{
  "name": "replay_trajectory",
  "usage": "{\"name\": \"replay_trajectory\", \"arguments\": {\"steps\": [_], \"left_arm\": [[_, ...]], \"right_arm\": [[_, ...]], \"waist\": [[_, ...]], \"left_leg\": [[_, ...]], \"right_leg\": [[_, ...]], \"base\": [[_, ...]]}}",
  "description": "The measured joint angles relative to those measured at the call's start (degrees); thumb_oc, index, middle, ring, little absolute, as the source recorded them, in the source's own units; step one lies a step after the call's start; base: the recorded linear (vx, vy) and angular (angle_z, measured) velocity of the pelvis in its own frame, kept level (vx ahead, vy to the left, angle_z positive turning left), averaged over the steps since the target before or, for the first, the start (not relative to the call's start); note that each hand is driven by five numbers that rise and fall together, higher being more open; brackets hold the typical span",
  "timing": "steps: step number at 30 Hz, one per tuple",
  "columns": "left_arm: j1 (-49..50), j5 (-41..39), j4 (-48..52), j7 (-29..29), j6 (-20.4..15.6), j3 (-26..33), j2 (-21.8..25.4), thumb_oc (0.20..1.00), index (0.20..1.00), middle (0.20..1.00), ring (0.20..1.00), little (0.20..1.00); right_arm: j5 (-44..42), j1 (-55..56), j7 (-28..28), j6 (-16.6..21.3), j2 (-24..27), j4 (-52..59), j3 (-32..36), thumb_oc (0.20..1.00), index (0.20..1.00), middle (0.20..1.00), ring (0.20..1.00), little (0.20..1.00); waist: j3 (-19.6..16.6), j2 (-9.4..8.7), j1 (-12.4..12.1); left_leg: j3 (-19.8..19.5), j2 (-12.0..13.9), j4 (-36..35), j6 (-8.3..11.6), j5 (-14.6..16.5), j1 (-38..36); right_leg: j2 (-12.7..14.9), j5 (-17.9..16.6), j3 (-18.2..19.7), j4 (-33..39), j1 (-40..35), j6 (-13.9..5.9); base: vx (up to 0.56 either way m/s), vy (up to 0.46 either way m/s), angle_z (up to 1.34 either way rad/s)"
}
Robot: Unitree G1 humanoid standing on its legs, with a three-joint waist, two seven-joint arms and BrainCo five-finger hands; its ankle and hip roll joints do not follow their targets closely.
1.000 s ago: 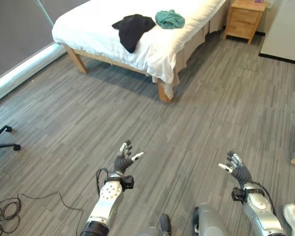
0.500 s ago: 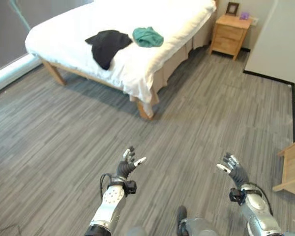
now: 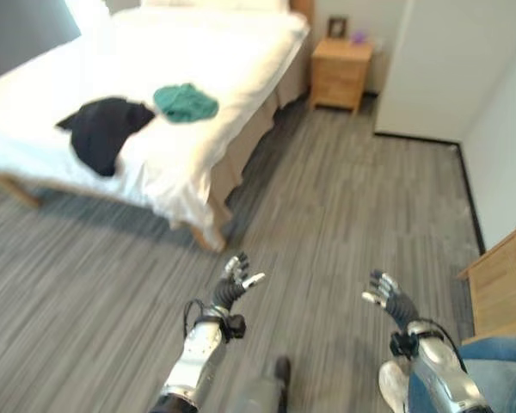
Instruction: Pick up bed clothes into laundry basket.
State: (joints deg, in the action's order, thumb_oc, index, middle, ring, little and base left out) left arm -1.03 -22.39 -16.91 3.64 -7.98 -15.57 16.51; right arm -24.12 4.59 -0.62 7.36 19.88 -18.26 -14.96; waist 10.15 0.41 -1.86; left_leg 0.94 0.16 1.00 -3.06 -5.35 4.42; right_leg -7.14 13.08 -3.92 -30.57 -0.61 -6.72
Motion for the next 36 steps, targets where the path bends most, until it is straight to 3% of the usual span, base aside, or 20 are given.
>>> {"name": "replay_trajectory", "arguments": {"steps": [1,3,6,7,9,11,14,18,20,22,24,25,26,27,28,29,30,31,33,36], "left_arm": [[-1.15,0.02,0.49,-0.47,0.05,-1.72,1.06,1.000,1.000,1.000,1.000,1.000],[-4.44,0.20,1.16,-1.69,0.66,-3.30,1.12,1.000,1.000,1.000,1.000,1.000],[-9.23,0.38,0.73,-2.01,0.76,-4.85,1.22,1.000,1.000,1.000,1.000,1.000],[-10.50,0.74,0.26,-2.06,0.76,-4.89,1.21,1.000,1.000,1.000,1.000,1.000],[-9.72,0.85,0.33,-1.93,0.74,-4.93,1.37,1.000,1.000,1.000,1.000,1.000],[-9.61,1.19,0.28,-1.77,0.95,-5.85,1.40,1.000,1.000,1.000,1.000,1.000],[-9.42,1.28,1.80,-1.93,1.03,-6.63,1.52,1.000,1.000,1.000,1.000,1.000],[-8.50,1.87,6.79,-2.84,1.59,-6.18,1.68,1.000,1.000,1.000,1.000,1.000],[-7.95,1.99,8.80,-3.75,2.13,-4.77,2.30,1.000,1.000,1.000,1.000,1.000],[-8.22,2.26,10.19,-3.97,2.43,-3.96,2.76,1.000,1.000,1.000,1.000,1.000],[-8.22,2.26,10.27,-3.93,2.59,-4.14,2.54,1.000,1.000,1.000,1.000,1.000],[-7.68,2.25,10.44,-3.91,3.00,-4.14,2.54,1.000,1.000,1.000,1.000,1.000],[-7.15,2.25,10.16,-3.95,3.90,-4.16,3.19,1.000,1.000,1.000,1.000,1.000],[-6.85,2.25,10.15,-3.99,3.94,-4.40,2.14,1.000,1.000,1.000,1.000,1.000],[-6.55,2.25,10.11,-4.06,3.94,-5.34,-0.80,1.000,1.000,1.000,1.000,1.000],[-6.44,2.24,10.12,-4.07,4.11,-5.53,-1.36,1.000,1.000,1.000,1.000,1.000],[1.06,2.25,14.27,-5.00,4.85,-2.77,5.88,1.000,1.000,1.000,1.000,1.000],[1.06,2.25,14.27,-5.00,4.85,-2.77,5.88,1.000,1.000,1.000,1.000,1.000],[3.61,0.66,11.53,-0.75,4.49,2.95,2.52,1.000,1.000,1.000,1.000,1.000],[3.29,0.56,9.23,2.75,5.01,5.77,2.47,1.000,1.000,1.000,1.000,1.000]], "right_arm": [[-0.04,0.47,-0.15,0.13,-0.98,1.50,-0.05,1.000,1.000,1.000,1.000,1.000],[-0.06,0.34,-0.63,0.20,-1.09,2.29,1.29,1.000,1.000,1.000,1.000,1.000],[-0.05,2.30,-1.28,0.14,-0.88,4.03,2.51,1.000,1.000,1.000,1.000,1.000],[-0.06,2.95,-1.28,0.16,-0.95,4.30,3.05,1.000,1.000,1.000,1.000,1.000],[-0.13,3.16,-1.23,0.14,-0.83,4.14,3.64,1.000,1.000,1.000,1.000,1.000],[-0.24,3.93,-1.24,0.23,-0.55,4.58,5.19,1.000,1.000,1.000,1.000,1.000],[-0.25,2.34,-1.10,0.23,0.57,4.60,7.29,1.000,1.000,1.000,1.000,1.000],[-0.66,1.06,-0.99,0.38,0.88,4.74,9.41,1.000,1.000,1.000,1.000,1.000],[-1.00,0.11,-1.05,0.43,1.19,5.25,9.50,1.000,1.000,1.000,1.000,1.000],[-1.23,0.17,-1.08,0.63,2.00,6.82,9.91,1.000,1.000,1.000,1.000,1.000],[-1.24,-0.15,-1.05,0.87,2.67,7.27,10.53,1.000,1.000,1.000,1.000,1.000],[-1.29,0.03,-0.90,0.65,2.69,7.26,10.79,1.000,1.000,1.000,1.000,1.000],[-1.76,-0.04,-0.28,0.60,1.35,8.60,10.63,1.000,1.000,1.000,1.000,1.000],[-1.92,1.33,0.18,0.63,2.06,10.86,11.43,1.000,1.000,1.000,1.000,1.000],[-2.99,5.05,0.31,0.92,2.29,12.59,14.49,1.000,1.000,1.000,1.000,1.000],[-3.40,7.44,0.88,0.82,-0.23,13.20,15.62,1.000,1.000,1.000,1.000,1.000],[-3.98,18.01,0.34,0.30,-5.34,10.67,14.06,1.000,1.000,1.000,1.000,1.000],[-3.98,18.01,0.34,0.30,-5.34,10.67,14.05,1.000,1.000,1.000,1.000,1.000],[-14.31,14.57,3.74,0.82,-5.79,9.66,14.87,1.000,1.000,1.000,1.000,1.000],[-17.29,9.96,6.87,1.50,-5.15,9.00,17.28,1.000,1.000,1.000,1.000,1.000]], "waist": [[-0.37,-1.81,2.33],[-0.46,-2.35,3.71],[-0.36,-1.77,4.87],[-0.43,-2.11,5.28],[-0.82,-2.86,4.53],[-1.27,-2.25,5.88],[-1.16,-2.00,4.40],[-0.98,-1.71,2.44],[-0.72,-1.17,0.20],[0.16,-1.22,0.42],[0.83,-1.25,0.36],[1.26,-1.80,0.30],[2.06,-4.07,1.47],[2.35,-3.99,2.88],[0.41,1.87,4.21],[0.45,1.42,4.69],[-6.75,0.03,6.41],[-6.75,0.02,6.41],[-7.14,0.86,6.35],[-7.29,1.43,6.44]], "left_leg": [[0.35,-1.82,-2.67,0.78,-1.00,-3.04],[-1.49,-4.44,-3.80,0.38,0.17,-5.39],[-7.29,-4.59,-4.13,1.80,1.11,-5.90],[-9.25,-4.79,-3.95,1.65,0.85,-6.33],[-11.98,-5.64,-4.36,2.45,1.45,-8.66],[-15.42,-5.31,-3.57,3.70,2.55,-8.25],[-20.08,-3.87,-3.81,4.79,2.37,-8.65],[-26.49,-3.09,-3.91,7.93,1.96,-7.98],[-28.56,-2.93,-3.40,8.76,2.89,-6.44],[-26.23,-2.01,-0.66,9.58,4.34,-3.14],[-18.09,-1.42,2.50,4.92,7.02,0.36],[-9.35,0.96,4.44,3.72,7.92,1.51],[2.40,3.03,8.25,3.45,8.20,2.03],[3.65,2.94,9.44,3.13,7.86,0.23],[5.94,5.77,3.99,3.37,3.30,-2.04],[8.06,4.20,-0.92,2.02,1.64,-3.83],[7.87,1.55,-4.83,3.09,-1.26,-6.85],[7.87,1.55,-4.83,3.09,-1.26,-6.85],[9.16,1.88,-6.40,3.04,-1.11,-6.19],[8.56,1.91,-6.53,3.08,-1.24,-4.77]], "right_leg": [[6.62,1.10,-3.15,-9.77,6.57,-0.48],[13.86,1.13,-2.25,-5.59,9.76,-1.69],[11.34,-0.26,5.00,12.11,7.73,-1.14],[10.83,-3.75,7.99,19.62,5.93,-0.90],[11.05,-11.93,9.59,24.35,3.19,-1.37],[10.61,-13.26,11.42,27.49,-0.50,-0.34],[9.15,-12.67,8.34,28.97,-3.30,0.73],[7.76,-12.93,2.71,31.88,-6.15,2.68],[6.68,-12.39,0.60,32.16,-6.46,3.22],[7.25,-12.12,-4.31,32.66,-6.55,5.39],[8.28,-11.81,-8.58,30.24,-5.31,6.67],[9.16,-11.25,-10.19,29.09,-4.54,7.23],[13.42,-9.87,-11.94,27.26,-4.54,7.12],[15.60,-8.68,-12.39,24.51,-4.51,4.32],[13.63,-7.25,-13.04,21.72,-3.25,2.20],[14.93,-6.33,-10.14,20.81,-2.27,0.82],[16.39,-7.34,-6.65,22.35,-2.40,-1.06],[16.39,-7.34,-6.65,22.35,-2.40,-1.06],[16.84,-8.12,-6.93,22.57,-1.50,-1.30],[17.06,-8.51,-8.50,22.78,-0.56,-1.12]], "base": [[0.22,0.002,0.09],[0.39,-0.068,0.41],[0.26,-0.107,0.96],[0.12,-0.118,1.13],[0.17,-0.189,0.86],[0.12,-0.205,1.00],[0.03,-0.162,0.84],[-0.05,-0.248,0.82],[-0.15,-0.193,0.76],[-0.19,-0.056,1.29],[-0.20,-0.029,1.16],[-0.11,-0.021,0.84],[-0.09,0.022,0.96],[-0.13,0.051,1.14],[-0.10,0.083,0.92],[-0.06,0.074,0.67],[-0.02,0.046,0.29],[-0.06,0.117,-0.05],[-0.08,0.153,-0.15],[-0.01,0.081,0.24]]}}
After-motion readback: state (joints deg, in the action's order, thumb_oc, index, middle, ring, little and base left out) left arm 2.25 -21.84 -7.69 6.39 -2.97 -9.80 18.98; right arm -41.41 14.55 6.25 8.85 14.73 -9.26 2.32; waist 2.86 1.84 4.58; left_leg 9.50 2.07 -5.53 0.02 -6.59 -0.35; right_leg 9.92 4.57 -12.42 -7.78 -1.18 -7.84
